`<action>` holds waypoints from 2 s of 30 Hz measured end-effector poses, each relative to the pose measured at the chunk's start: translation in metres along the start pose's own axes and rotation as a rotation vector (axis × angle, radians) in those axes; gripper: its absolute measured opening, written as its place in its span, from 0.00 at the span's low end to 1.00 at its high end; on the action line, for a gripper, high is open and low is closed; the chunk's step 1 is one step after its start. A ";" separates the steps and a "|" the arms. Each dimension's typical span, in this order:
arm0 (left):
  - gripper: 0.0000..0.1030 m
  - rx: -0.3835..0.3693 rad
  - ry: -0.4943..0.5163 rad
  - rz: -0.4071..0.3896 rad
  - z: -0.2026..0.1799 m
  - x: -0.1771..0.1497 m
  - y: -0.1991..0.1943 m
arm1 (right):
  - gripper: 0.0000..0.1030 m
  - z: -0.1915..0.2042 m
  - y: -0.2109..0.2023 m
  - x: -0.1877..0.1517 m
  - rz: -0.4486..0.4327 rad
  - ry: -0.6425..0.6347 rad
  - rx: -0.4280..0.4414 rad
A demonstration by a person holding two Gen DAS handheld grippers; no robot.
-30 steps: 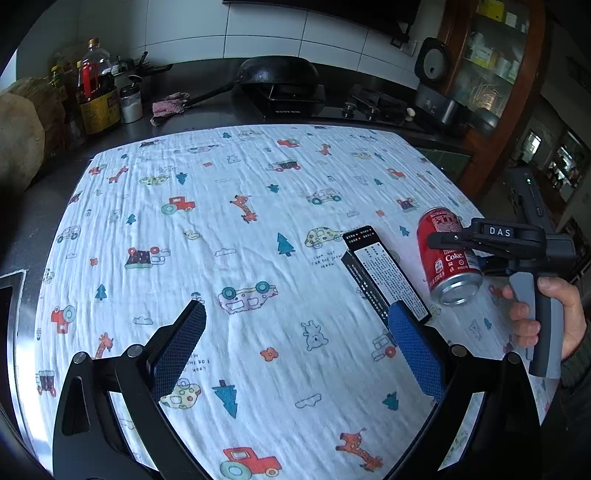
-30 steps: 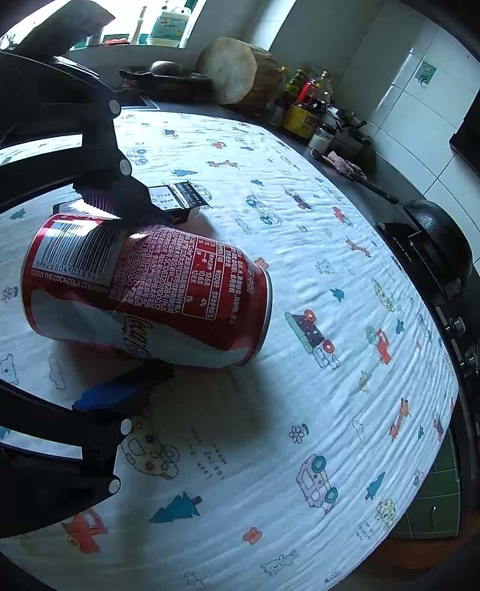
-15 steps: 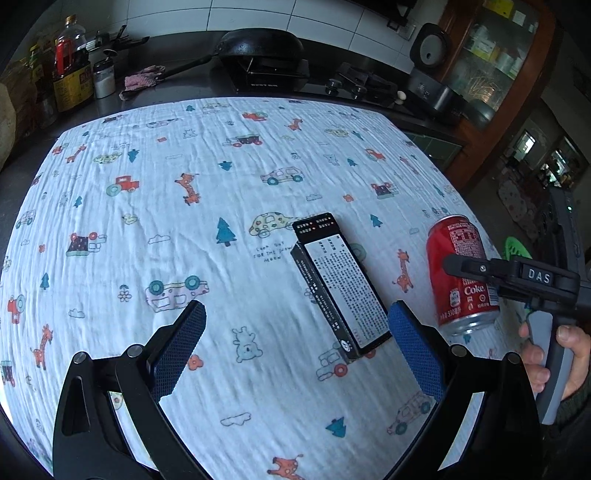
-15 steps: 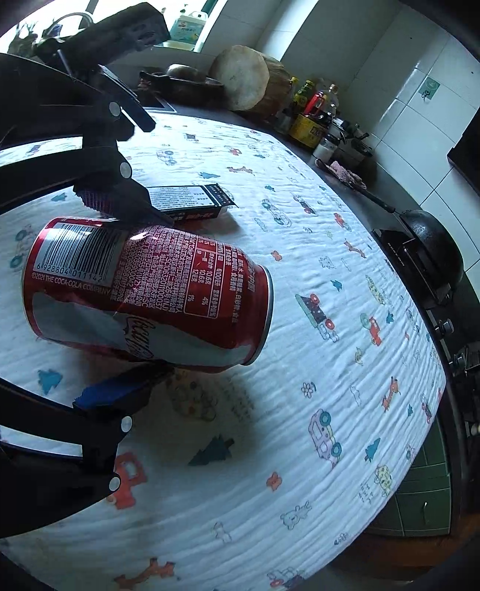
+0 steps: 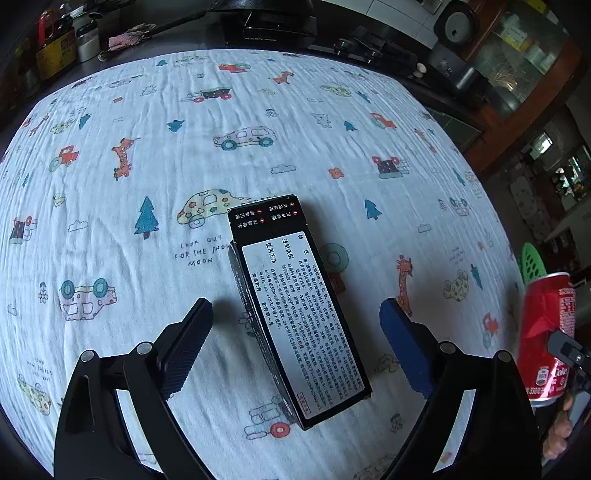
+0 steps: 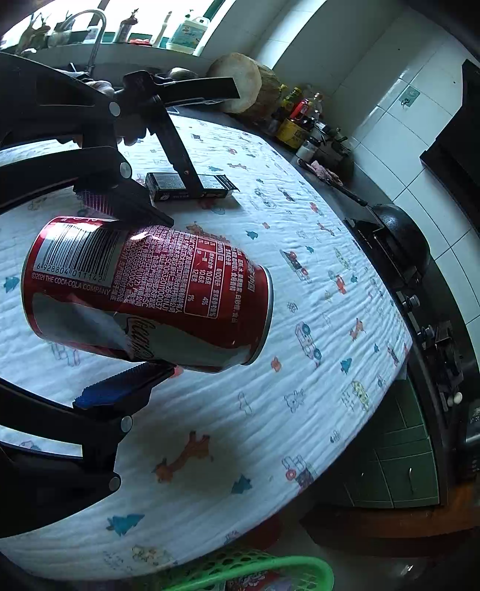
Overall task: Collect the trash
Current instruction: 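Lift and carry the Coke can and black box over the green wastebasket, then open the right tool to drop the Coke can into the wastebasket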
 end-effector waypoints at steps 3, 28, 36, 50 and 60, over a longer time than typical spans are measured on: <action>0.81 0.037 0.023 0.008 -0.001 0.002 0.003 | 0.68 -0.011 -0.011 0.001 -0.013 0.004 -0.005; 0.47 -0.067 0.236 -0.074 -0.116 0.013 -0.049 | 0.68 -0.101 -0.085 0.020 -0.144 0.115 -0.046; 0.47 -0.200 0.322 -0.076 -0.205 0.027 -0.051 | 0.68 -0.195 -0.147 0.067 -0.302 0.180 -0.210; 0.47 -0.322 0.490 -0.087 -0.360 0.063 -0.044 | 0.68 -0.336 -0.172 0.131 -0.398 0.252 -0.444; 0.47 -0.414 0.553 -0.073 -0.440 0.071 -0.024 | 0.77 -0.373 -0.158 0.139 -0.417 0.241 -0.485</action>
Point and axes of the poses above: each gripper's, at about its wrist camera, not at the fingertips, and y roughly the way its jaws point, z to its left, x to its top, the point moved 10 cm from there along y, roughly the way its jaws point, and after that the axes turned 15 degrees about y, right-handed, at the moved point
